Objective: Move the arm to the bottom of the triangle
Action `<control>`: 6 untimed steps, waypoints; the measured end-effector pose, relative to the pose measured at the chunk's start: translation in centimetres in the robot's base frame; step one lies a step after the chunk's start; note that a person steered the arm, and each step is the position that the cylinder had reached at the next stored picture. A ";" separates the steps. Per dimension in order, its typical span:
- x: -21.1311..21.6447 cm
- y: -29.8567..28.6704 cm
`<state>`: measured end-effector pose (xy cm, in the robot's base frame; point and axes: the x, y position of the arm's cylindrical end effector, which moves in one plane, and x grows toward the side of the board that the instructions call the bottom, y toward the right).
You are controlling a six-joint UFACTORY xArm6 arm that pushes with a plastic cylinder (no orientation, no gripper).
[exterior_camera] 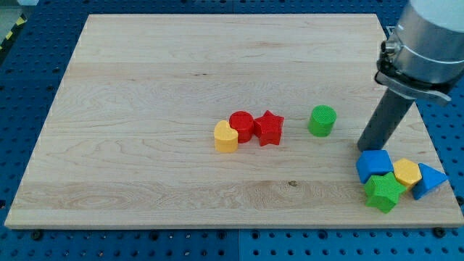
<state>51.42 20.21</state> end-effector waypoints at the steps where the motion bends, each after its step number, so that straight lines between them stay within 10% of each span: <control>1: -1.4 2.7; 4: 3.3 14.2; 6: 8.2 6.2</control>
